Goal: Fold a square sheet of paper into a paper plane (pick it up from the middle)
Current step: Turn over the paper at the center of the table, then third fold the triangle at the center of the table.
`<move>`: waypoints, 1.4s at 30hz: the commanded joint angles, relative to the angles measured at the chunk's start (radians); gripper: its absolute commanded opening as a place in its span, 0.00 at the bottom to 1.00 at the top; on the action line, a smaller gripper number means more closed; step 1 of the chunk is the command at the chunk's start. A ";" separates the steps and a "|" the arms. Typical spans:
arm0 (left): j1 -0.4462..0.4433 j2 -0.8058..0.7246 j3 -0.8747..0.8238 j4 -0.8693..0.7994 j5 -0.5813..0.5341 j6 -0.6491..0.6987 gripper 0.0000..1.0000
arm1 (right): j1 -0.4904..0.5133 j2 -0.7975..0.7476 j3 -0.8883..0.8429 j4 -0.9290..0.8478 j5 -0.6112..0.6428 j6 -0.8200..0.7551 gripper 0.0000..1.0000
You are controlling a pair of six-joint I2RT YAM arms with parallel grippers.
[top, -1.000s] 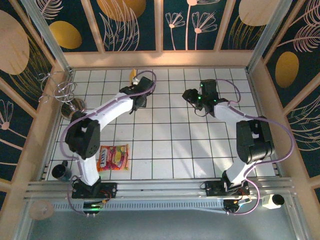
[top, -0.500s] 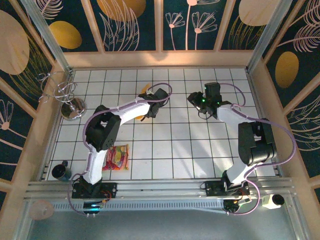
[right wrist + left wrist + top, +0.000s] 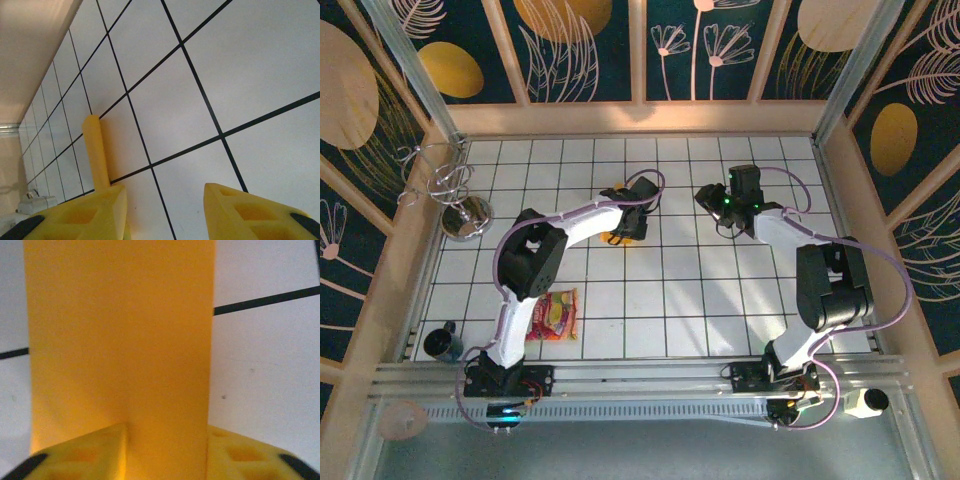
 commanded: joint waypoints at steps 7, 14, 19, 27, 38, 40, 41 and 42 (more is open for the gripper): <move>0.041 -0.162 -0.037 0.117 0.266 -0.029 0.66 | 0.048 0.029 0.035 -0.001 -0.032 -0.032 0.45; 0.199 -0.336 -0.293 0.308 0.345 -0.157 0.74 | 0.179 0.178 0.148 0.043 -0.135 -0.038 0.35; 0.287 -0.398 -0.451 0.398 0.403 -0.223 0.74 | 0.273 0.325 0.283 0.051 -0.194 -0.043 0.28; 0.344 -0.419 -0.598 0.522 0.549 -0.294 0.67 | 0.324 0.504 0.447 -0.040 -0.220 -0.091 0.24; 0.346 -0.357 -0.571 0.473 0.555 -0.245 0.43 | 0.318 0.570 0.447 -0.201 -0.210 -0.240 0.23; 0.345 -0.355 -0.569 0.457 0.554 -0.233 0.42 | 0.314 0.566 0.425 -0.210 -0.225 -0.278 0.22; 0.345 -0.353 -0.569 0.448 0.558 -0.226 0.40 | 0.312 0.561 0.415 -0.212 -0.234 -0.299 0.22; 0.344 -0.351 -0.571 0.444 0.570 -0.220 0.39 | 0.311 0.557 0.407 -0.212 -0.240 -0.316 0.22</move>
